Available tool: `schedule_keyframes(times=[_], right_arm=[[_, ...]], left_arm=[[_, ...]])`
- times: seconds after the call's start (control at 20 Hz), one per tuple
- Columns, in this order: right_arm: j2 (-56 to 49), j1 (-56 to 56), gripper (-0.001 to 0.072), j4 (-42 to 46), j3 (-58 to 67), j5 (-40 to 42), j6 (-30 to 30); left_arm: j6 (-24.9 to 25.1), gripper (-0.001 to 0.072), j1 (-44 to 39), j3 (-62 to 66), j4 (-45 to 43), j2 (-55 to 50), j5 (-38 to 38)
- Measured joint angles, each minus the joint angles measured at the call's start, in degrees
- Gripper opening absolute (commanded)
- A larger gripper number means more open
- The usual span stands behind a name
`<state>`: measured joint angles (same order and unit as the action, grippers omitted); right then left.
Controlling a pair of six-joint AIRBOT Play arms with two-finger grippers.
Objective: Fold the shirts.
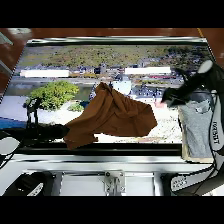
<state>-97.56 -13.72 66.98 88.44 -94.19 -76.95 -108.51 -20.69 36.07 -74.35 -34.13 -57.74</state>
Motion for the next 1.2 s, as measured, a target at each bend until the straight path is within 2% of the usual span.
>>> schedule_keyframes(times=[0.1, 0.2, 0.35, 0.6, 0.65, 0.7, 0.75, 0.8, 0.9, 1.05, 1.2], right_arm=[[0.5, -3.7, 0.0684, -1.5, -7.1, -1.9, -0.4], [0.7, -4.8, 0.0684, -2.6, -13.3, -0.6, -0.4], [0.9, -3.5, 0.0684, -3.0, -19.1, 4.8, -0.4], [-0.2, 2.5, 0.0684, -4.1, -21.9, 13.2, -2.2], [-0.5, 3.8, 0.0631, -5.0, -22.1, 14.1, -2.6], [-0.7, 5.1, 0.0389, -5.6, -22.2, 14.7, -3.0], [-1.0, 6.3, 0.0117, -5.8, -22.3, 16.4, -3.0], [-1.0, 7.3, 0.0074, -6.1, -22.3, 17.9, -3.1], [0.0, 8.5, 0.0073, -7.1, -21.7, 18.2, -2.3], [5.2, 9.4, 0.0073, -8.3, -18.4, 16.8, 1.9], [15.4, 9.7, 0.0073, -9.4, -10.1, 17.3, 5.9]], left_arm=[[0.0, 0.0043, 0.0, 0.0, -0.3, -0.2, 0.2], [0.0, 0.0043, 0.0, 0.0, -0.4, -0.4, 0.2], [0.0, 0.0042, 0.0, 0.0, -0.5, -0.5, 0.2], [0.0, 0.0043, 0.0, 0.0, -0.6, -0.5, 0.3], [0.0, 0.0043, 0.0, 0.0, -0.6, -0.5, 0.3], [0.0, 0.0043, 0.0, 0.0, -0.6, -0.5, 0.3], [0.0, 0.0042, 0.0, 0.0, -0.7, -0.5, 0.3], [0.0, 0.0042, 0.0, 0.0, -0.7, -0.5, 0.3], [0.0, 0.0042, 0.0, 0.2, -1.2, -0.5, 0.3], [0.0, 0.0042, 0.0, 3.4, -5.4, -0.5, 0.1], [0.0, 0.0042, 1.0, 14.5, -11.4, -0.5, 0.1]])
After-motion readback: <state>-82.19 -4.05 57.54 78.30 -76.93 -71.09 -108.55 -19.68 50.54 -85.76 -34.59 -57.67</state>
